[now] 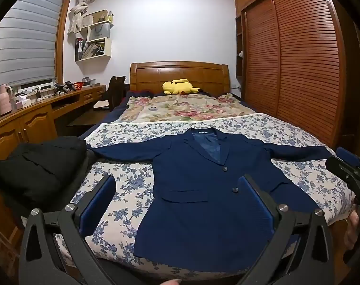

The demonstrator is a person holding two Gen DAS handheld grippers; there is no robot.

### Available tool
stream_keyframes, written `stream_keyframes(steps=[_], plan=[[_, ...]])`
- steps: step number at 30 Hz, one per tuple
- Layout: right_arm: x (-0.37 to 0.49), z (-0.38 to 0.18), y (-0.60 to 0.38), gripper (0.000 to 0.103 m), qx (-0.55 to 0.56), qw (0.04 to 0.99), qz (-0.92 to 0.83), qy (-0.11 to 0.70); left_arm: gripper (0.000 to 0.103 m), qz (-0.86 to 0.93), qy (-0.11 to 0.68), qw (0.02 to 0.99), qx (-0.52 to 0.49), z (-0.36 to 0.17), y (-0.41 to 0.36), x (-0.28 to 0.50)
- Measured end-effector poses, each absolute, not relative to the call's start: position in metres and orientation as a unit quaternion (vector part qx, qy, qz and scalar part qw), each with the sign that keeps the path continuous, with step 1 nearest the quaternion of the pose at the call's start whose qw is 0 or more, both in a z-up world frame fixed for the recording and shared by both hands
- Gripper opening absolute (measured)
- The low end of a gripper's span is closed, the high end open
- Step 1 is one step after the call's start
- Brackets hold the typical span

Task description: Fold large clothes

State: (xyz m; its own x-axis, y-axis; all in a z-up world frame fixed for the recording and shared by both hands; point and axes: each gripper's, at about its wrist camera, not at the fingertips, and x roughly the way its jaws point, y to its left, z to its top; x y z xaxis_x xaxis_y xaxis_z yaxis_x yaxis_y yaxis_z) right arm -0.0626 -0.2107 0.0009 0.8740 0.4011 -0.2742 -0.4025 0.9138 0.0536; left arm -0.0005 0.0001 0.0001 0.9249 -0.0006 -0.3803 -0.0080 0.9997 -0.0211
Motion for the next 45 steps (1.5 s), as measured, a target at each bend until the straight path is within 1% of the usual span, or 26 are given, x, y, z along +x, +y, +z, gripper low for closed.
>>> stream_keyframes(steps=[11,45], plan=[[-0.064,0.006,-0.210,0.103,-0.002,0.968,0.206,0.145,0.103,0.008,0.192,0.981,-0.013,0.001,-0.012,0.004],[-0.064,0.000,-0.211,0.103,-0.001,0.968,0.205,0.143,0.103,0.003,0.177,0.984,-0.013,0.014,-0.008,-0.011]])
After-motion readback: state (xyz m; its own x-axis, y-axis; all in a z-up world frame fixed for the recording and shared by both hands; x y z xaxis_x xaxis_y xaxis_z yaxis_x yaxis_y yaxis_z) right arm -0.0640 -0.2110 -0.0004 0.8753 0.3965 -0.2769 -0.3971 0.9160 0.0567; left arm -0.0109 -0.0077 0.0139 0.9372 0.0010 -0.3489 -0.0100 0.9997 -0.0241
